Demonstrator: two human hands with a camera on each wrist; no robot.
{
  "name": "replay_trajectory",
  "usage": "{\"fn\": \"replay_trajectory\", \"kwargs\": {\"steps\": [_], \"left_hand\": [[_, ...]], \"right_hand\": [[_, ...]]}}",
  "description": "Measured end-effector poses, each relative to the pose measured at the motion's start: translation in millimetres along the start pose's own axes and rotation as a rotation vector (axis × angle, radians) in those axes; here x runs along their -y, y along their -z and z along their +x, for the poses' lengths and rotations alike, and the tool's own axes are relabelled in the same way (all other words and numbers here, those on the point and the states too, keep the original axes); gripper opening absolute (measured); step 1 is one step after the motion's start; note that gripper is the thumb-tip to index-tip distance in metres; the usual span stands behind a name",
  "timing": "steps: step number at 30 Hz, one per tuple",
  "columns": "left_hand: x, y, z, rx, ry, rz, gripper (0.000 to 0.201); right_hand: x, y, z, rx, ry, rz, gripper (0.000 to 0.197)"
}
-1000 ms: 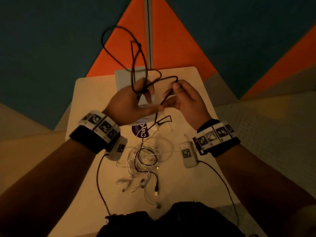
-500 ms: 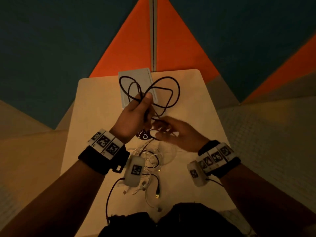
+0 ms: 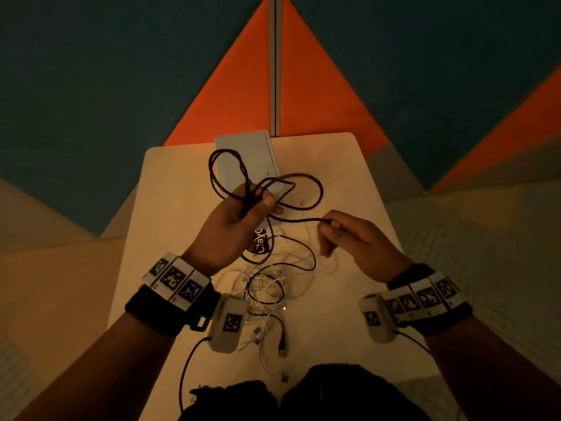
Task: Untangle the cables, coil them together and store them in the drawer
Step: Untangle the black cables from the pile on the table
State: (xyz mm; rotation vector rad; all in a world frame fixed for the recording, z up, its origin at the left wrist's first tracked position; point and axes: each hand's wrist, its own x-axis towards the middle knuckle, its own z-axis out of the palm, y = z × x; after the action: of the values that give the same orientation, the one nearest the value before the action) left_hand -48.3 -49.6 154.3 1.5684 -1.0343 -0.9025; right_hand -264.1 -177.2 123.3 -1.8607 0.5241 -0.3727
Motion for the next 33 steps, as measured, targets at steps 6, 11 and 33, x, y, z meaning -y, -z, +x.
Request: {"fn": "replay_trajectory", "kwargs": {"steps": [6,11,33], "left_hand": [[5,15,-16,-0.042,-0.011,0.105,0.027],[-3,27,-33,-0.024,0.002,0.145,0.030],[-33,-3,-69,-0.023,-0.108,-0.016,0.021]], "right_hand": [[-49,23,-42,-0.046,-0.142,-0.061,0.028],[-121,20,-87,0.141,-0.442,-0.392,0.019],[32,-66,-18,0.165,-0.178,-0.033,0.017]]}}
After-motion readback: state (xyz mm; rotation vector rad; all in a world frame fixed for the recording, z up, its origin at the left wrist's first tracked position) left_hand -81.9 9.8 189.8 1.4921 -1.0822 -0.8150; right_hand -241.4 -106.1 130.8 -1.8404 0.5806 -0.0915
